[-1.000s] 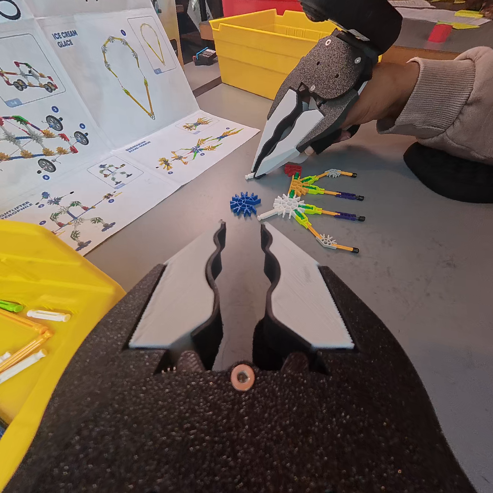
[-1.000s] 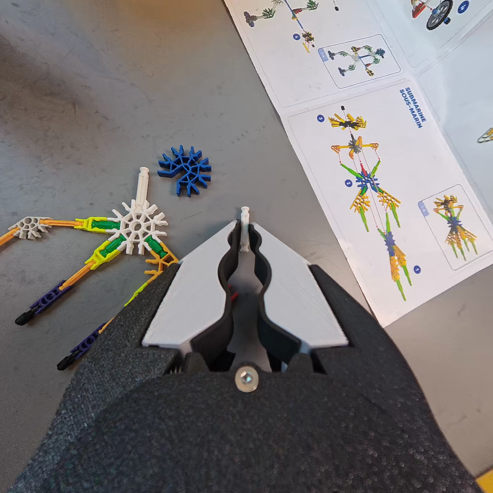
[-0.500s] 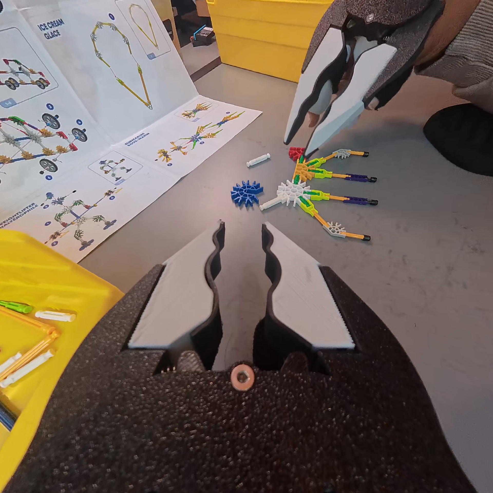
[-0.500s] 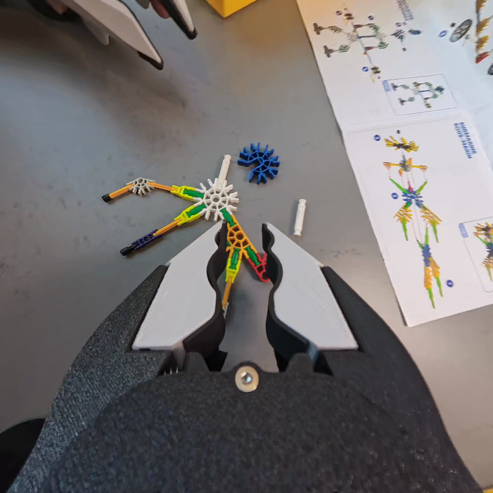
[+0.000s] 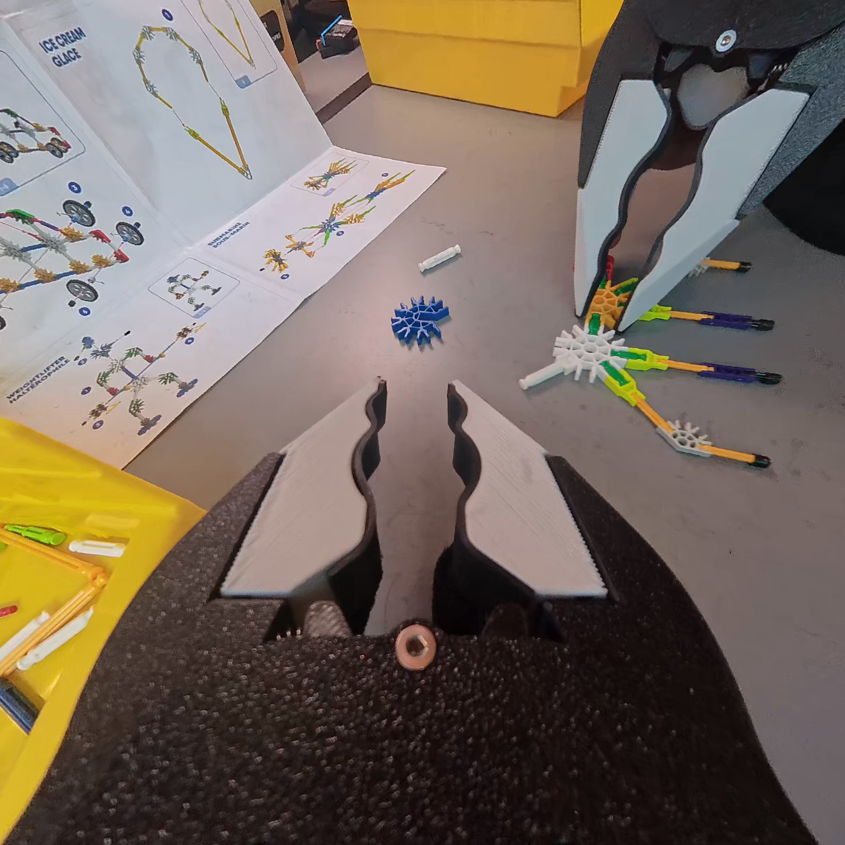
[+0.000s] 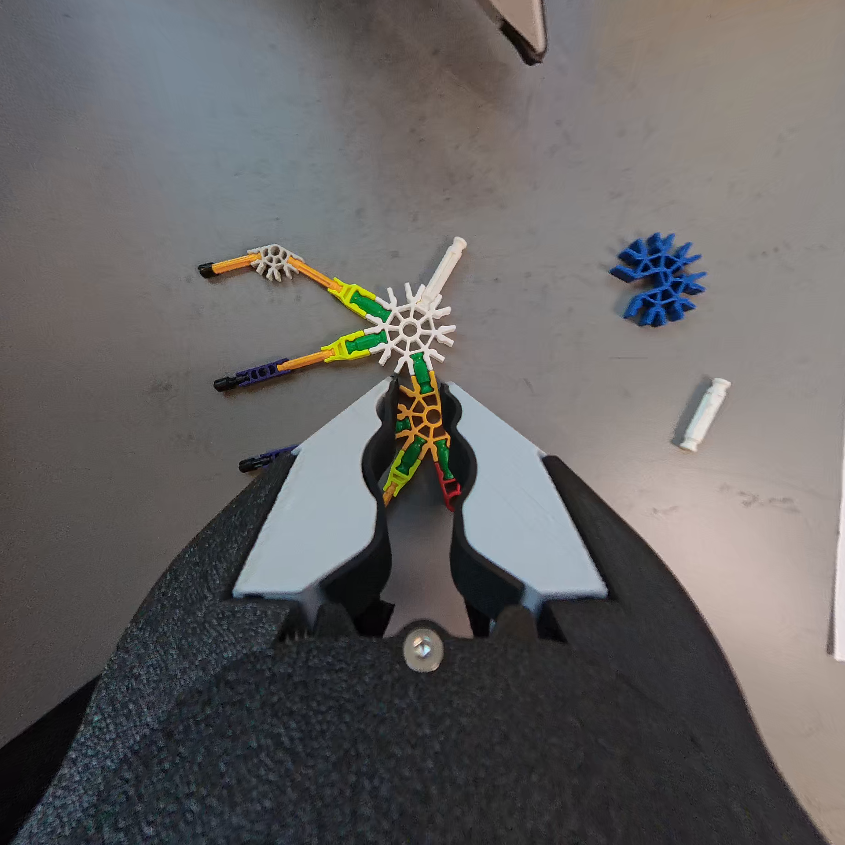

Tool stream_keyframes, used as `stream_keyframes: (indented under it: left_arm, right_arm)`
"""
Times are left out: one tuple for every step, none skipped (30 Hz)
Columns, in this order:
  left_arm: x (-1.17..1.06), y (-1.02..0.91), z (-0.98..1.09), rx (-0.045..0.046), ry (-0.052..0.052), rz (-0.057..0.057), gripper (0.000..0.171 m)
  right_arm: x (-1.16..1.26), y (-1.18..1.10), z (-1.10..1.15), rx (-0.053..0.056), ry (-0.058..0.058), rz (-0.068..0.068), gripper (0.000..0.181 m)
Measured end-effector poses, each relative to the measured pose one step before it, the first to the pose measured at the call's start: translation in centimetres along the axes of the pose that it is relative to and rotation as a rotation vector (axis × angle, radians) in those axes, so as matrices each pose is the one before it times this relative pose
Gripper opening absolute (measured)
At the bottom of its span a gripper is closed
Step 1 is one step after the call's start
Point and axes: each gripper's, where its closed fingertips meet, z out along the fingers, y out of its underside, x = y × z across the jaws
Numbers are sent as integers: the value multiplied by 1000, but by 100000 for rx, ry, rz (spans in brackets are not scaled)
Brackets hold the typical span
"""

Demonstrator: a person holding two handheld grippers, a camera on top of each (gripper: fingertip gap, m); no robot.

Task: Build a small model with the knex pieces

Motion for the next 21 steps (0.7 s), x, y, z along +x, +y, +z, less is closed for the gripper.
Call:
stream_keyframes:
  left_arm:
    - [64, 34, 20, -235, 54, 476, 26]
    - [64, 30, 19, -183, 87, 427, 26]
    - [57, 21, 10, -133, 139, 370, 26]
    - [68, 20, 7, -108, 254, 325, 26]
    - [68, 10, 17, -137, 327, 291, 26]
    - [83, 34, 16, -167, 364, 270, 26]
    - [80, 24, 24, -201, 441, 291, 26]
    - [126, 37, 20, -241, 605, 377, 25]
    - [159, 41, 38, -288, 823, 501, 25]
    - [162, 48, 34, -372, 737, 597, 24]
    - [109, 66, 52, -437, 352, 654, 24]
    - [124, 57, 40, -459, 315, 732, 24]
    - [125, 63, 39, -429, 292, 772, 24]
    - [105, 45, 31, -319, 168, 762, 24]
    - [116, 28, 22, -213, 261, 738, 24]
    - [108, 25, 3, -183, 252, 670, 24]
    - [73, 23, 20, -200, 133, 557, 24]
    - [81, 38, 24, -242, 226, 456, 24]
    - [69, 35, 26, -292, 258, 377, 24]
    - [64, 44, 31, -295, 178, 320, 24]
    - [53, 23, 21, -237, 170, 296, 24]
  right_arm:
    - [-631, -9, -11, -256, -2480, -1861, 18]
    - [-328, -215, -134, 1255, -1025, -1494, 23]
    - [166, -478, -383, 3059, 1064, 23, 24]
    - [484, -576, -588, 3995, 1723, 1710, 24]
    - [804, -641, -704, 4888, 2931, 2276, 25]
    - [1100, -539, -692, 4931, 4123, 2575, 25]
    - [1329, -260, -588, 3799, 4789, 3512, 24]
    - [1505, 42, -418, 2508, 5336, 4076, 24]
    - [1575, 259, -223, 1544, 5601, 3826, 24]
    - [1480, 580, -23, -156, 4974, 3345, 24]
    - [1237, 787, 151, -1366, 3887, 2270, 24]
    - [933, 768, 225, -1642, 2762, 1691, 24]
    - [569, 632, 227, -1563, 1365, 1532, 24]
    - [341, 382, 179, -902, 793, 1070, 24]
    - [256, 167, 120, -348, 1035, 720, 24]
    - [124, 86, 106, -414, 569, 295, 24]
    - [-36, 98, 114, -485, -110, 54, 25]
    - [-92, 183, 165, -813, -439, 349, 26]
    - [-53, 280, 214, -1288, -422, 281, 28]
    - [-46, 334, 236, -1470, -384, -339, 30]
    - [50, 309, 217, -1204, 225, -302, 31]
